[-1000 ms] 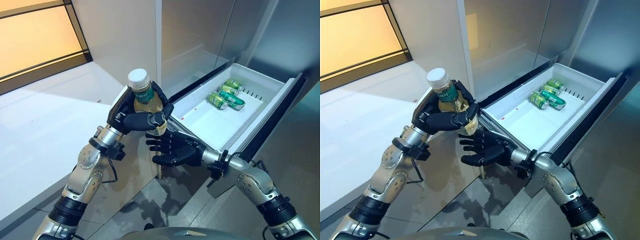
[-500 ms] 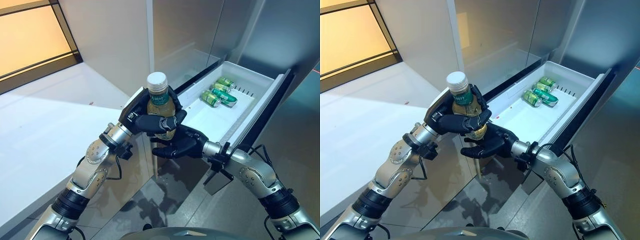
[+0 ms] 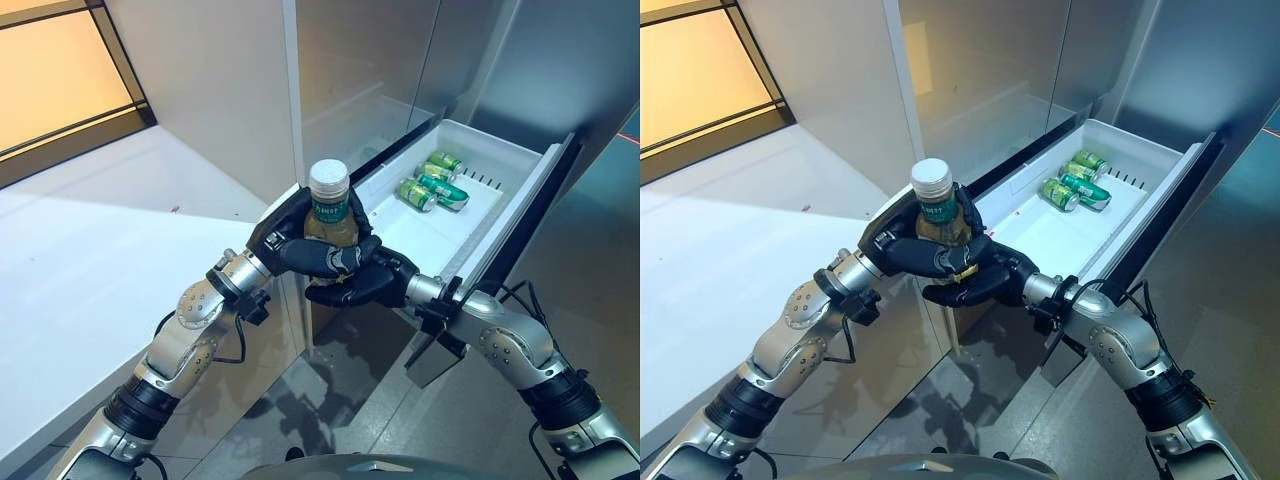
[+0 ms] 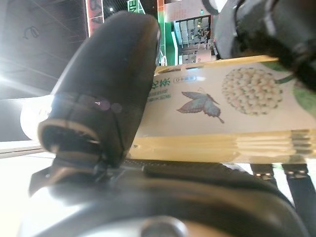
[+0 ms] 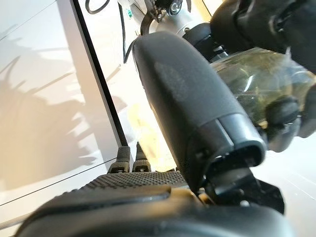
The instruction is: Put drinks into fridge and close the fridge
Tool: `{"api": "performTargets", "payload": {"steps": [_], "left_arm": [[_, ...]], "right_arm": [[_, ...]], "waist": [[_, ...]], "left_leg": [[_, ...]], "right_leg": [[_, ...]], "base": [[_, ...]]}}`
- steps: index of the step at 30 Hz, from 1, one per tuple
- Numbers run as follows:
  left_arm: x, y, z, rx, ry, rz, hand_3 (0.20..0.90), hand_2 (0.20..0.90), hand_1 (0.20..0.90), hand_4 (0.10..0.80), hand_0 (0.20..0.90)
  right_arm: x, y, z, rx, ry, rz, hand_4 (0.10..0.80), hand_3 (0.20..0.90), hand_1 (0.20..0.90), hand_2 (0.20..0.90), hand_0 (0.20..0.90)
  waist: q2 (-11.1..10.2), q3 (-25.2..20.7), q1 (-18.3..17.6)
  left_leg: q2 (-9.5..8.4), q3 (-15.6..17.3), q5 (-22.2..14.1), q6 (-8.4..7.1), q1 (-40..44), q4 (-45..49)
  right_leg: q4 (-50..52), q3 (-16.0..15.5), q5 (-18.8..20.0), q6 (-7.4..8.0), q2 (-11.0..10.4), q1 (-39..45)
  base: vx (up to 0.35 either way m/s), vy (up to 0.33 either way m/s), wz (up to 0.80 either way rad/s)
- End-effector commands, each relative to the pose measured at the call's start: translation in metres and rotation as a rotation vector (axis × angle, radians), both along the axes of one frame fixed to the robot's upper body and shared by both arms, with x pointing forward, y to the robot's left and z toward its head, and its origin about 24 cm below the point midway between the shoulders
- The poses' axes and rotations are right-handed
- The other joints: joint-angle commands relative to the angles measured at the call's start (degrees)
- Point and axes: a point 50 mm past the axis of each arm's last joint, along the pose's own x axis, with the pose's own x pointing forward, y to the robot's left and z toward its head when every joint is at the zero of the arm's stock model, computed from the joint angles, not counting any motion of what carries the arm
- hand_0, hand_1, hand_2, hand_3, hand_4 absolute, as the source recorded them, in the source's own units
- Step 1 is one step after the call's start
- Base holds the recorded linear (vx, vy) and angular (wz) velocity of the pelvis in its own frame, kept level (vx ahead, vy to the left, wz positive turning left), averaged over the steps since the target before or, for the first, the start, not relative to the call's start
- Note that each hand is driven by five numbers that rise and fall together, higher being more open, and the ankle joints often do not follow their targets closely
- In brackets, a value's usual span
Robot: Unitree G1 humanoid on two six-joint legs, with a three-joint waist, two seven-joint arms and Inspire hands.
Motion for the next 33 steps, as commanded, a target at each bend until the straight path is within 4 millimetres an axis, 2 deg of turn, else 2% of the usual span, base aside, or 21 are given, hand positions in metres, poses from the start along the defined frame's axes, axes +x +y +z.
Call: {"api": "performTargets", "payload": {"steps": [1,5,6,7,8,16,21,22,23,24,25,33], "left_arm": [[0.005,-0.014,0.06,-0.136,-0.286,-0.063,0.2,0.3,0.3,0.1,0.3],[0.005,-0.014,0.059,-0.129,-0.29,-0.064,0.2,0.3,0.3,0.1,0.3],[0.005,-0.015,0.058,-0.134,-0.284,-0.071,0.2,0.3,0.3,0.1,0.3],[0.005,-0.016,0.058,-0.141,-0.277,-0.079,0.2,0.3,0.3,0.1,0.3],[0.004,-0.018,0.058,-0.158,-0.271,-0.092,0.2,0.3,0.3,0.1,0.3],[0.001,-0.031,0.056,-0.216,-0.233,-0.164,0.2,0.3,0.3,0.1,0.3],[0.001,-0.032,0.054,-0.277,-0.184,-0.175,0.2,0.3,0.3,0.1,0.3],[0.001,-0.032,0.054,-0.289,-0.182,-0.169,0.26,0.352,0.352,0.16,0.352],[0.001,-0.032,0.054,-0.295,-0.185,-0.164,0.26,0.352,0.352,0.16,0.352],[0.001,-0.031,0.055,-0.306,-0.192,-0.157,0.686,0.716,0.716,0.586,0.716],[0.0,-0.031,0.057,-0.314,-0.205,-0.148,0.9,0.9,0.9,0.8,0.9],[-0.005,-0.021,0.074,-0.319,-0.393,-0.041,0.9,0.9,0.9,0.8,0.9]], "right_arm": [[0.006,0.019,0.079,0.213,-0.305,0.098,0.8,0.9,0.9,0.9,0.9],[0.003,0.021,0.076,0.199,-0.273,0.134,0.8,0.9,0.9,0.9,0.9],[0.002,0.021,0.074,0.194,-0.262,0.141,0.748,0.848,0.855,0.855,0.855],[0.002,0.022,0.073,0.194,-0.251,0.145,0.237,0.337,0.418,0.418,0.418],[0.001,0.025,0.069,0.195,-0.234,0.15,0.1,0.2,0.3,0.3,0.3],[0.002,0.032,0.071,0.202,-0.255,0.146,0.1,0.2,0.3,0.3,0.3],[0.006,0.029,0.076,0.168,-0.316,0.109,0.1,0.2,0.3,0.3,0.3],[0.007,0.028,0.078,0.161,-0.333,0.096,0.1,0.2,0.3,0.3,0.3],[0.008,0.027,0.079,0.155,-0.346,0.086,0.1,0.2,0.3,0.3,0.3],[0.011,0.024,0.083,0.132,-0.387,0.057,0.1,0.2,0.3,0.3,0.3],[0.013,0.022,0.086,0.121,-0.409,0.039,0.1,0.2,0.3,0.3,0.3],[0.034,-0.003,0.105,0.067,-0.519,-0.163,0.1,0.2,0.3,0.3,0.3]], "waist": [[-1.5,-5.3,0.2],[-1.5,-5.4,0.2],[-1.5,-5.4,0.2],[-1.5,-5.3,0.2],[-1.5,-5.3,0.2],[-1.5,-5.2,0.0],[-1.4,-5.1,0.0],[-1.4,-5.1,0.0],[-1.4,-5.1,0.0],[-1.5,-5.2,0.0],[-1.6,-5.3,0.1],[-2.0,-5.2,0.7]], "left_leg": [[-0.3,0.3,-4.6,0.4,0.4,0.1],[-0.34,0.2,-4.5,0.44,0.3,0.1],[-0.34,0.1,-4.9,0.46,0.5,0.1],[-0.34,0.1,-4.9,0.46,0.6,0.1],[-0.32,0.1,-4.9,0.45,0.6,0.1],[-0.3,0.2,-4.9,0.51,0.6,0.1],[-0.31,0.2,-4.9,0.52,0.6,0.1],[-0.31,0.2,-4.9,0.53,0.6,0.1],[-0.32,0.1,-4.9,0.52,0.6,0.1],[-0.32,0.0,-5.0,0.51,0.6,0.1],[-0.31,0.0,-4.6,0.5,0.2,0.1],[-0.37,-0.8,-4.7,0.37,0.2,0.1]], "right_leg": [[1.1,0.7,3.1,3.48,-1.0,-2.4],[1.1,0.6,3.1,3.47,-1.1,-2.5],[1.0,0.6,2.8,3.55,-1.1,-2.2],[1.0,0.5,2.8,3.56,-1.1,-2.1],[1.0,0.5,2.8,3.55,-1.0,-2.1],[1.0,0.6,2.9,3.53,-1.0,-2.1],[1.1,0.7,2.9,3.5,-1.0,-2.2],[1.1,0.7,2.8,3.48,-1.0,-2.2],[1.1,0.7,2.8,3.48,-1.0,-2.2],[1.1,0.7,2.8,3.44,-1.0,-2.2],[1.3,0.7,3.0,3.36,-1.0,-2.7],[1.2,0.0,2.9,3.04,-0.9,-2.3]], "base": [[0.0,0.0,0.0],[0.0,0.0,0.0],[0.03,0.001,0.01],[0.038,-0.001,0.01],[0.0,0.0,0.0],[0.0,0.0,0.0],[0.0,0.0,0.0],[0.0,0.0,0.0],[0.0,0.0,0.0],[0.0,0.0,0.0],[0.0,0.0,0.0],[0.0,0.0,0.0]]}}
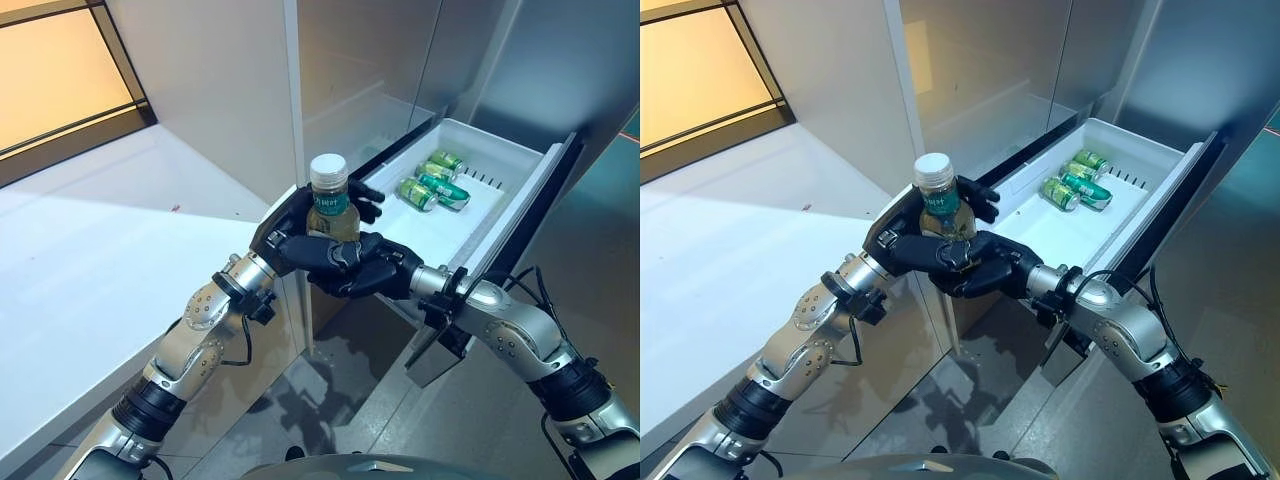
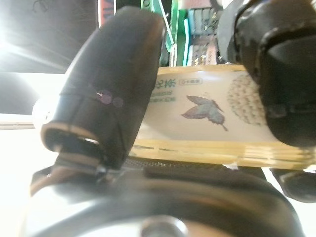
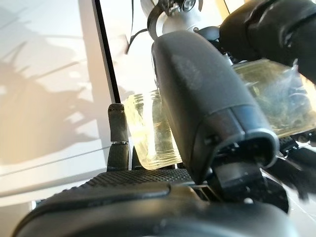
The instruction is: Put drinks into fridge and close the fridge
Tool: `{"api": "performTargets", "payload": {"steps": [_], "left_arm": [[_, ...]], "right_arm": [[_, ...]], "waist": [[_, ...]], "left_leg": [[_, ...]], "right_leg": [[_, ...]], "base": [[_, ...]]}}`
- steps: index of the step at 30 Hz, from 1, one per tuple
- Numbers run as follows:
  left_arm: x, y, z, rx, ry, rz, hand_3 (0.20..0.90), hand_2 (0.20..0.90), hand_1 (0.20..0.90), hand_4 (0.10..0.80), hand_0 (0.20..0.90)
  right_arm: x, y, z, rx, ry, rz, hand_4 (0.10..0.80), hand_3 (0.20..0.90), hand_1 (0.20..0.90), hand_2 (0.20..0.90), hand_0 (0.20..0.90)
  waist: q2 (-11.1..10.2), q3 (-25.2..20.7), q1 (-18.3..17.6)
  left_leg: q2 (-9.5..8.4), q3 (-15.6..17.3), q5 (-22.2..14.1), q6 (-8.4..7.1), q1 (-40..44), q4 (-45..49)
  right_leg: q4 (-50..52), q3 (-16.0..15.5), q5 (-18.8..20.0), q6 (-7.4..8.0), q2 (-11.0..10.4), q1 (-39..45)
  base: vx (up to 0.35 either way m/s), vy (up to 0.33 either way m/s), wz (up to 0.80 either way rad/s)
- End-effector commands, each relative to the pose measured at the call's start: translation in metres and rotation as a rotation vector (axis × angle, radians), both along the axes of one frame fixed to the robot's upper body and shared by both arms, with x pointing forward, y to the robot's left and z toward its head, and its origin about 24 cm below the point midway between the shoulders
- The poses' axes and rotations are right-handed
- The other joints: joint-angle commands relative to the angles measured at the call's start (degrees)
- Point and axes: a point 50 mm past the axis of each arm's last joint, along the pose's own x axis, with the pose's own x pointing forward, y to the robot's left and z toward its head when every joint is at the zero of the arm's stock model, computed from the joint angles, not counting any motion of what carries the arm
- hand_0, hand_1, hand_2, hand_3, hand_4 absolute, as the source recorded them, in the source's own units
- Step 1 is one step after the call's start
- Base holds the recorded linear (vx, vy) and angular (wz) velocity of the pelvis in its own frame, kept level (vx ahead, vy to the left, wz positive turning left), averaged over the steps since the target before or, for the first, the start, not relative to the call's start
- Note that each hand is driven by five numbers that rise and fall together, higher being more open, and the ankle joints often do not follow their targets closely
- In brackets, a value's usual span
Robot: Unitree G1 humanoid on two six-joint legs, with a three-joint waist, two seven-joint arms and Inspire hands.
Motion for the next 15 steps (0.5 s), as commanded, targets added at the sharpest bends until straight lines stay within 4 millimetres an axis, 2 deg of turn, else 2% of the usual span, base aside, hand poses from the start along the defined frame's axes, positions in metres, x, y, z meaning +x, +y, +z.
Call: {"api": "performTargets", "payload": {"steps": [1,6,7,15], "left_arm": [[-0.007,-0.013,0.078,-0.181,-0.46,-0.047,0.9,0.9,0.9,0.8,0.9],[-0.004,-0.008,0.083,-0.179,-0.475,0.001,0.9,0.9,0.9,0.8,0.9],[-0.002,-0.006,0.083,-0.178,-0.471,0.018,0.9,0.9,0.9,0.8,0.9],[0.005,-0.002,0.07,-0.153,-0.374,0.027,0.9,0.9,0.9,0.8,0.9]], "right_arm": [[0.029,-0.005,0.093,0.166,-0.437,-0.157,0.1,0.2,0.3,0.3,0.3],[0.046,-0.028,0.107,0.083,-0.528,-0.324,0.1,0.2,0.3,0.3,0.3],[0.052,-0.038,0.111,0.056,-0.55,-0.386,0.1,0.2,0.3,0.3,0.3],[0.07,-0.085,0.13,-0.053,-0.601,-0.621,0.1,0.2,0.3,0.3,0.3]], "waist": [[-2.1,-5.2,0.8],[-2.3,-5.3,1.3],[-2.4,-5.4,1.6],[-2.7,-5.4,2.8]], "left_leg": [[-0.36,-0.8,-4.7,0.29,0.5,0.1],[-0.35,-1.4,-4.8,0.13,0.5,0.1],[-0.34,-1.6,-4.8,0.09,0.4,0.1],[-0.3,-2.5,-4.8,-0.12,0.3,0.1]], "right_leg": [[1.1,-0.1,2.8,3.02,-0.9,-2.0],[1.0,-0.6,2.7,2.92,-0.9,-1.9],[1.0,-0.7,2.7,2.83,-0.8,-1.8],[0.9,-1.9,2.5,2.49,-0.8,-1.5]], "base": [[0.0,0.0,0.0],[0.005,-0.016,0.04],[0.004,-0.014,0.05],[0.003,-0.014,0.07]]}}
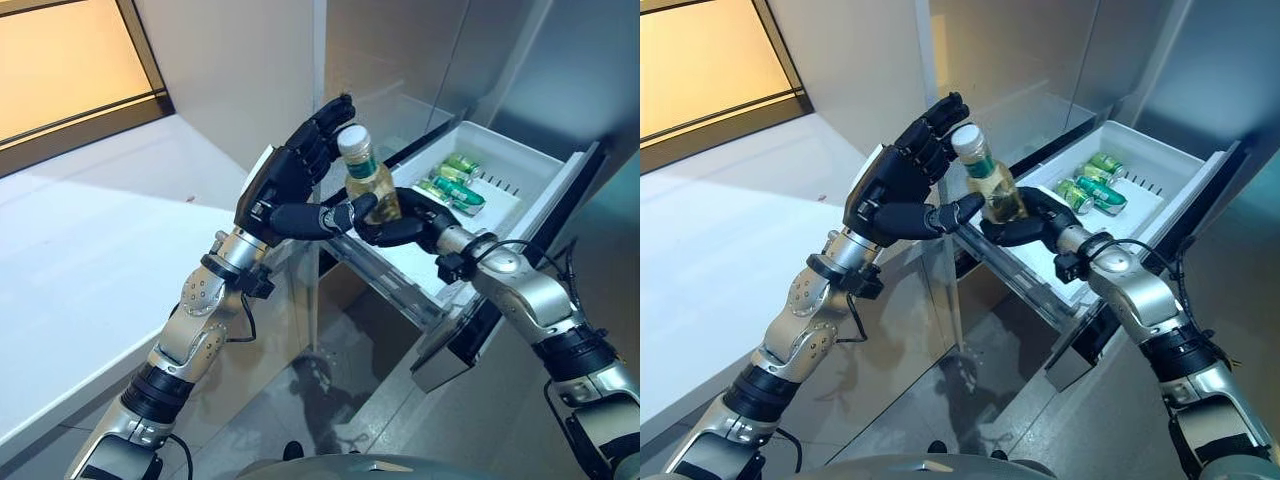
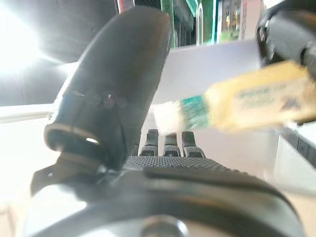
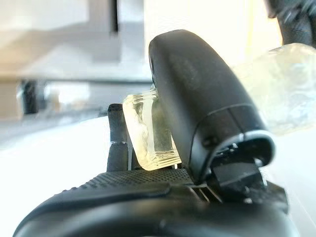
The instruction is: Put drinks into fridge and close the fridge
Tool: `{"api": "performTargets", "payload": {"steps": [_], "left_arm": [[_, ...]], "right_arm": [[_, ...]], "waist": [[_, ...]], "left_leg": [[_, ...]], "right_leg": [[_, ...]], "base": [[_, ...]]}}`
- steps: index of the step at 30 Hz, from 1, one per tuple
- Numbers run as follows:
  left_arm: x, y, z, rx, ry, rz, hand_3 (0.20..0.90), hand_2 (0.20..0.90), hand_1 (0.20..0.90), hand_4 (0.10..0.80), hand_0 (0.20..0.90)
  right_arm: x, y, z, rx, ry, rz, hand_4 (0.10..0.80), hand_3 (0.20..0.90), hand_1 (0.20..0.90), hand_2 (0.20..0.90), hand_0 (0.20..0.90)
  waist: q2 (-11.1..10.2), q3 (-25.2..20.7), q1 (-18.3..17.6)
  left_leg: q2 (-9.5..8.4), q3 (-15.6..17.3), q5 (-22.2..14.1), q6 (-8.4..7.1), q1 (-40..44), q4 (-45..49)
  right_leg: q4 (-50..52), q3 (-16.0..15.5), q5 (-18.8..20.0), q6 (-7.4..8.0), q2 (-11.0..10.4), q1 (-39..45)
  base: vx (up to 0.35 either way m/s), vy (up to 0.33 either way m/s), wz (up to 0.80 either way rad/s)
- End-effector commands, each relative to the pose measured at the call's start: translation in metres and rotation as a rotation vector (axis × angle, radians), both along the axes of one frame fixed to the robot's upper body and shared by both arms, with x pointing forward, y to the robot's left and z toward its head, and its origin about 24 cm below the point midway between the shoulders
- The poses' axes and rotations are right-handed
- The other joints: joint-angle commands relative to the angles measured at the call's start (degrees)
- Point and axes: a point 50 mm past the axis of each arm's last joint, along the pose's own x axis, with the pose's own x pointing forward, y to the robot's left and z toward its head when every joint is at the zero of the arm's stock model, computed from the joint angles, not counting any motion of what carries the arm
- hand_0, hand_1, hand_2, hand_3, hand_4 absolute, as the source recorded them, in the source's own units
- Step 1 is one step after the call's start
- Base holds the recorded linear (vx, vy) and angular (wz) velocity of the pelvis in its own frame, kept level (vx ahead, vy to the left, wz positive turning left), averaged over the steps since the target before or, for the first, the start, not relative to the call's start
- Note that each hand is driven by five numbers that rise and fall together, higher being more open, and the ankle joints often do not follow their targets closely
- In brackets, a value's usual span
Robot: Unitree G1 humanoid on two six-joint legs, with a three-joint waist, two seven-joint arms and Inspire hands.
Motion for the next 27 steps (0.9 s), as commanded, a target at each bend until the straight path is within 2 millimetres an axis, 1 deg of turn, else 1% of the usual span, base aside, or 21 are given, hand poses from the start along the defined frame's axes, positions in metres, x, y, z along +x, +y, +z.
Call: {"api": "performTargets", "payload": {"steps": [1,3,4,6,7,9,12,13,17,18,19,20,22,23,24,27], "left_arm": [[-0.004,-0.012,0.034,-0.069,-0.191,-0.096,0.9,0.9,0.9,0.8,0.9],[-0.002,-0.013,0.028,-0.064,-0.149,-0.112,0.9,0.9,0.9,0.8,0.9],[0.0,-0.014,0.021,-0.063,-0.093,-0.138,0.9,0.9,0.9,0.8,0.9],[0.001,-0.016,0.013,-0.069,-0.032,-0.165,0.9,0.9,0.9,0.8,0.9],[0.002,-0.018,0.003,-0.079,0.047,-0.199,0.9,0.9,0.9,0.8,0.9],[0.001,-0.02,-0.013,-0.09,0.144,-0.235,0.9,0.9,0.9,0.8,0.9],[-0.006,-0.025,-0.04,-0.101,0.308,-0.333,0.9,0.9,0.9,0.8,0.9],[-0.011,-0.028,-0.053,-0.098,0.384,-0.392,0.9,0.9,0.9,0.8,0.9],[-0.028,-0.037,-0.095,-0.08,0.629,-0.513,0.9,0.9,0.9,0.8,0.9],[-0.029,-0.037,-0.098,-0.083,0.647,-0.516,0.9,0.9,0.9,0.8,0.9],[-0.035,-0.036,-0.111,-0.078,0.721,-0.519,0.9,0.9,0.9,0.8,0.9],[-0.038,-0.035,-0.12,-0.068,0.768,-0.523,0.9,0.9,0.9,0.8,0.9],[-0.045,-0.029,-0.142,-0.06,0.875,-0.501,0.9,0.9,0.9,0.8,0.9],[-0.048,-0.028,-0.149,-0.068,0.92,-0.502,0.9,0.9,0.9,0.8,0.9],[-0.052,-0.023,-0.161,-0.058,0.971,-0.478,0.9,0.9,0.9,0.8,0.9],[-0.06,-0.013,-0.187,-0.011,1.057,-0.421,0.9,0.9,0.9,0.8,0.9]], "right_arm": [[0.021,-0.028,0.118,0.111,-0.482,-0.16,0.1,0.2,0.3,0.3,0.3],[0.023,-0.039,0.122,0.077,-0.498,-0.21,0.1,0.2,0.3,0.3,0.3],[0.025,-0.05,0.126,0.048,-0.509,-0.255,0.1,0.2,0.3,0.3,0.3],[0.026,-0.059,0.128,-0.003,-0.524,-0.302,0.1,0.2,0.3,0.3,0.3],[0.027,-0.068,0.131,-0.037,-0.531,-0.352,0.1,0.2,0.3,0.3,0.3],[0.029,-0.082,0.136,-0.101,-0.542,-0.419,0.1,0.2,0.3,0.3,0.3],[0.03,-0.104,0.141,-0.13,-0.521,-0.511,0.1,0.2,0.3,0.3,0.3],[0.031,-0.113,0.14,-0.132,-0.501,-0.549,0.1,0.2,0.3,0.3,0.3],[0.034,-0.136,0.131,-0.16,-0.416,-0.647,0.1,0.2,0.3,0.3,0.3],[0.034,-0.138,0.131,-0.162,-0.411,-0.652,0.1,0.2,0.3,0.3,0.3],[0.035,-0.144,0.126,-0.177,-0.377,-0.674,0.1,0.2,0.3,0.3,0.3],[0.036,-0.147,0.123,-0.182,-0.358,-0.686,0.1,0.2,0.3,0.3,0.3],[0.036,-0.153,0.116,-0.188,-0.309,-0.713,0.1,0.2,0.3,0.3,0.3],[0.036,-0.155,0.113,-0.188,-0.297,-0.722,0.1,0.2,0.3,0.3,0.3],[0.035,-0.161,0.107,-0.195,-0.27,-0.739,0.1,0.2,0.3,0.3,0.3],[0.034,-0.169,0.098,-0.208,-0.215,-0.772,0.1,0.2,0.3,0.3,0.3]], "waist": [[-1.6,-6.1,0.9],[-1.6,-6.0,1.2],[-1.6,-5.9,1.4],[-1.5,-5.8,1.6],[-1.4,-5.7,1.9],[-1.4,-5.5,2.3],[-1.3,-5.3,3.1],[-1.2,-5.1,3.4],[-0.6,-4.2,4.3],[-0.6,-4.2,4.4],[-0.3,-4.0,4.7],[-0.1,-3.8,4.9],[0.3,-3.3,5.3],[0.5,-3.1,5.5],[0.7,-2.7,5.8],[1.2,-1.4,6.6]], "left_leg": [[-0.13,-0.5,-4.9,-0.2,0.6,0.1],[-0.09,-0.7,-4.8,-0.27,0.5,0.1],[-0.06,-0.8,-4.8,-0.31,0.5,0.1],[-0.03,-0.9,-4.7,-0.35,0.5,0.1],[0.0,-1.0,-4.7,-0.36,0.5,0.1],[0.08,-1.0,-4.5,-0.45,0.4,0.1],[0.23,-1.1,-4.4,-0.61,0.3,0.1],[0.33,-1.1,-4.3,-0.7,0.2,0.1],[0.61,-1.1,-4.5,-1.01,0.5,0.1],[0.62,-1.1,-4.5,-1.03,0.4,0.1],[0.69,-1.2,-4.3,-1.12,0.3,0.1],[0.73,-1.3,-4.3,-1.17,0.2,0.1],[0.73,-1.6,-4.0,-1.26,-0.1,0.1],[0.72,-1.7,-3.9,-1.27,-0.2,0.1],[0.7,-2.0,-3.7,-1.28,-0.5,0.1],[0.82,-2.5,-3.2,-1.36,-1.7,0.1]], "right_leg": [[0.9,-0.4,2.4,2.48,-0.8,-1.9],[0.9,-0.6,2.4,2.42,-0.8,-1.8],[1.0,-0.9,2.3,2.39,-0.8,-1.8],[1.0,-1.1,2.3,2.36,-0.8,-1.7],[1.0,-1.3,2.2,2.35,-0.8,-1.6],[1.1,-1.7,2.1,2.33,-0.9,-1.6],[1.2,-2.6,2.0,2.31,-0.9,-1.5],[1.3,-3.0,1.9,2.31,-1.0,-1.5],[1.2,-4.3,1.4,2.36,-1.2,-0.9],[1.2,-4.4,1.4,2.37,-1.3,-0.9],[1.2,-4.7,1.4,2.41,-1.4,-0.9],[1.2,-5.0,1.3,2.42,-1.4,-0.9],[1.1,-5.5,1.3,2.41,-1.5,-1.0],[1.1,-5.5,1.3,2.39,-1.5,-1.0],[1.2,-5.7,1.2,2.34,-1.5,-1.3],[1.6,-6.0,1.3,2.22,-1.5,-2.3]], "base": [[0.009,-0.016,0.16],[0.013,-0.015,0.08],[0.014,-0.014,0.04],[0.016,-0.012,0.08],[0.02,-0.011,0.08],[0.021,-0.009,0.09],[0.022,-0.011,0.12],[0.02,-0.012,0.12],[0.04,-0.006,0.2],[0.018,-0.002,0.09],[0.02,-0.002,0.1],[0.034,-0.004,0.16],[0.032,-0.007,0.15],[0.021,-0.015,0.14],[0.01,-0.024,0.16],[-0.027,-0.042,0.22]]}}
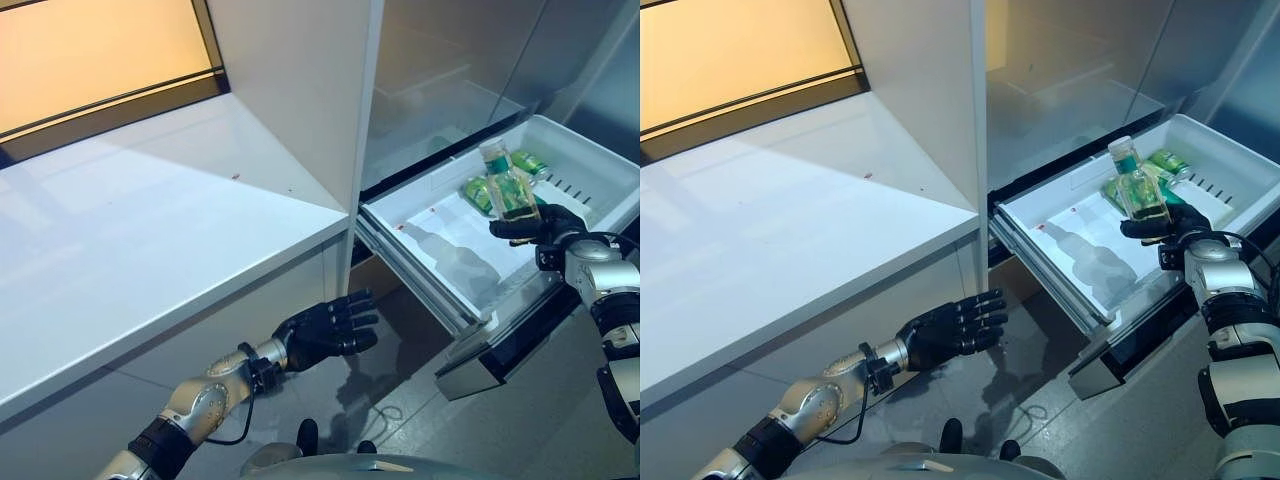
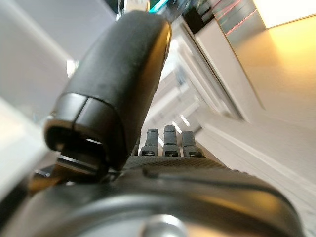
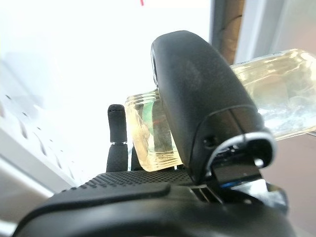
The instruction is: Put drinks into fridge and close the fridge
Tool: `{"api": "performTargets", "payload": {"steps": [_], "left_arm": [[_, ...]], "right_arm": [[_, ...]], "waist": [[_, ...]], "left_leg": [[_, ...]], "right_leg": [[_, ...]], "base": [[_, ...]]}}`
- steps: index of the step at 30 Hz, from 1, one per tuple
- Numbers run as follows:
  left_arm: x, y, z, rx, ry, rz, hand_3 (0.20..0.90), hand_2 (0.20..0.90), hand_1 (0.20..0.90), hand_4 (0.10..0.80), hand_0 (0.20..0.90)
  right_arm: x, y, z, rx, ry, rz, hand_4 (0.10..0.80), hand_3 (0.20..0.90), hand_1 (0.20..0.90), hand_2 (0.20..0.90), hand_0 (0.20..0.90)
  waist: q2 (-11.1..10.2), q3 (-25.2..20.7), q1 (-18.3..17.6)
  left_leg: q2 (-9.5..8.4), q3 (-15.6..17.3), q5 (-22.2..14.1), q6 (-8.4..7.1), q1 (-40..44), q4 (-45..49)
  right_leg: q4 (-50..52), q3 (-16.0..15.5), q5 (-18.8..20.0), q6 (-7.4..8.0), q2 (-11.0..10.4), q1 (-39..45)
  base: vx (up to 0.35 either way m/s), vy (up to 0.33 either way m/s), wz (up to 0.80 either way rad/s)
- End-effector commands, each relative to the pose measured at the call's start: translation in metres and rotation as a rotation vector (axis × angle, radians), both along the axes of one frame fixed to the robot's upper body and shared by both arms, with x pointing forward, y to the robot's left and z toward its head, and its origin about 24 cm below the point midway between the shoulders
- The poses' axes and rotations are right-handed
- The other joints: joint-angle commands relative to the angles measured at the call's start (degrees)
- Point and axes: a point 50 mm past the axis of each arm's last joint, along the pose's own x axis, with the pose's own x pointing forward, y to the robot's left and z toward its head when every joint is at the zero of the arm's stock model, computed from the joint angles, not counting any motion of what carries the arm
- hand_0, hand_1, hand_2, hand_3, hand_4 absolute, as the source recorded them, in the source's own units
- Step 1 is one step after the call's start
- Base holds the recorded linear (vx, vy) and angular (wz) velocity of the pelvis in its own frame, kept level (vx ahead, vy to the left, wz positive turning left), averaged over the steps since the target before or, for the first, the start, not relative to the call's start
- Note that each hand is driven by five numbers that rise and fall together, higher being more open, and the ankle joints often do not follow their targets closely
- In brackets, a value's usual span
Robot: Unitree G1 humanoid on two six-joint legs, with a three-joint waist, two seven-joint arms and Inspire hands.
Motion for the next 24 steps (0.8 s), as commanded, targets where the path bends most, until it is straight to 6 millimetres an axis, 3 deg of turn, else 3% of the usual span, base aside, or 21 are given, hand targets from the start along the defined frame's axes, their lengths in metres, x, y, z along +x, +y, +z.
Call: {"api": "performTargets", "payload": {"steps": [1,10,16,24], "left_arm": [[-0.003,-0.004,-0.001,-0.061,-0.041,-0.042,0.9,0.9,0.9,0.8,0.9],[0.0,0.041,-0.048,0.27,-0.017,0.108,0.9,0.9,0.9,0.8,0.9],[0.004,0.07,-0.06,0.453,-0.006,0.231,0.9,0.9,0.9,0.8,0.9],[0.011,0.081,-0.06,0.481,0.001,0.303,0.9,0.9,0.9,0.8,0.9]], "right_arm": [[0.027,-0.001,0.114,-0.121,-0.372,0.044,0.1,0.2,0.3,0.3,0.3],[0.029,-0.006,0.108,-0.128,-0.269,0.014,0.1,0.2,0.3,0.3,0.3],[0.028,-0.006,0.094,-0.138,-0.149,0.007,0.1,0.2,0.3,0.3,0.3],[0.027,-0.01,0.087,-0.225,-0.012,-0.017,0.1,0.2,0.3,0.3,0.3]], "waist": [[-2.2,-4.0,2.7],[-2.4,4.1,3.5],[-3.1,8.4,3.8],[-3.0,10.8,4.3]], "left_leg": [[1.1,3.5,-5.2,-0.74,0.1,0.3],[1.68,2.9,-3.4,-0.66,-5.6,0.6],[2.12,3.1,-2.6,-0.78,-8.7,0.7],[1.81,3.0,-2.2,-1.1,-11.0,0.7]], "right_leg": [[1.8,0.8,1.4,2.18,-1.5,-3.2],[2.6,1.6,2.4,1.85,-1.0,-8.8],[3.0,2.0,3.2,1.67,-0.4,-12.0],[3.5,1.0,3.4,1.52,-0.6,-14.5]], "base": [[-0.072,-0.051,0.17],[-0.135,-0.071,0.1],[-0.073,-0.059,0.01],[-0.037,-0.002,0.01]]}}
